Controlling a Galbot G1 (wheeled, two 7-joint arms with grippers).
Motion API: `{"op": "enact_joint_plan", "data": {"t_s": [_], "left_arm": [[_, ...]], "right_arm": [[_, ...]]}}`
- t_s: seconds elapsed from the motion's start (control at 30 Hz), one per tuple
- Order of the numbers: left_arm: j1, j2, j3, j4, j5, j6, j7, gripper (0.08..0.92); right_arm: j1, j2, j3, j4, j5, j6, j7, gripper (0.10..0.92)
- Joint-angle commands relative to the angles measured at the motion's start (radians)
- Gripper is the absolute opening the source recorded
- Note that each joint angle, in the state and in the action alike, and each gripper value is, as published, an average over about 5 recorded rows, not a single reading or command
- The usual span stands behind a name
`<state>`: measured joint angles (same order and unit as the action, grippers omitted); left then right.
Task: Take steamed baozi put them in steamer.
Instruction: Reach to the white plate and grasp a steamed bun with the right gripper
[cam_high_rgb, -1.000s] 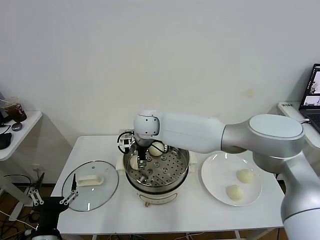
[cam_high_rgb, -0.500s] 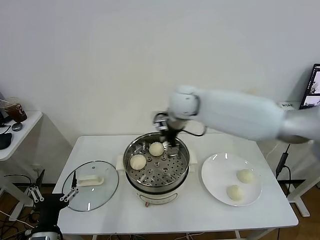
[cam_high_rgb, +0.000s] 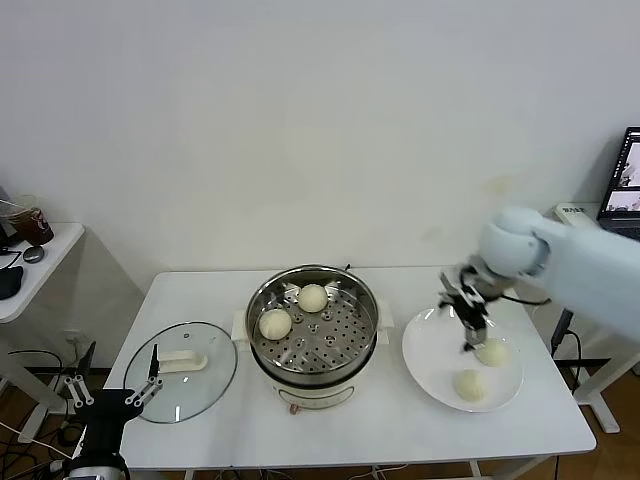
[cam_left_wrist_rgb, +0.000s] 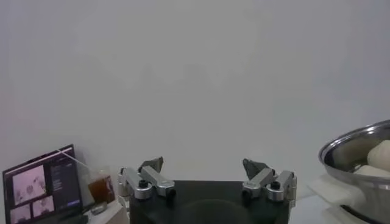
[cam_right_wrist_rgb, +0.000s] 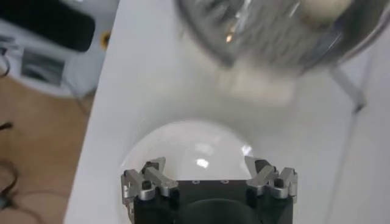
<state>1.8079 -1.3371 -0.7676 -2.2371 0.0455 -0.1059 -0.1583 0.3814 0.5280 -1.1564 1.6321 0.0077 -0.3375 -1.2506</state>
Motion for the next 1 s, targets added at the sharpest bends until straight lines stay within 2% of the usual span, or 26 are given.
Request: {"op": "enact_joint_plan", "data": {"t_s": [0.03, 0.37, 1.0], "left_arm": [[0.002, -0.001, 0.001, -0.001, 0.001, -0.001, 0.0, 0.823], [0.021, -0.011, -0.007, -0.005, 0.007, -0.004, -0.002, 0.823], [0.029, -0.015, -0.022, -0.001, 0.013, -0.004, -0.002, 0.823]], "right_arm": [[-0.314, -0.119, 0.188, -0.002, -0.145, 0.06, 0.031, 0.823], [-0.482, -0.052, 0.314, -0.139, -0.192, 0.075, 0.087, 0.823], [-0.562, 0.061, 0.386, -0.219, -0.217, 0.072, 0.152, 0.812]]}}
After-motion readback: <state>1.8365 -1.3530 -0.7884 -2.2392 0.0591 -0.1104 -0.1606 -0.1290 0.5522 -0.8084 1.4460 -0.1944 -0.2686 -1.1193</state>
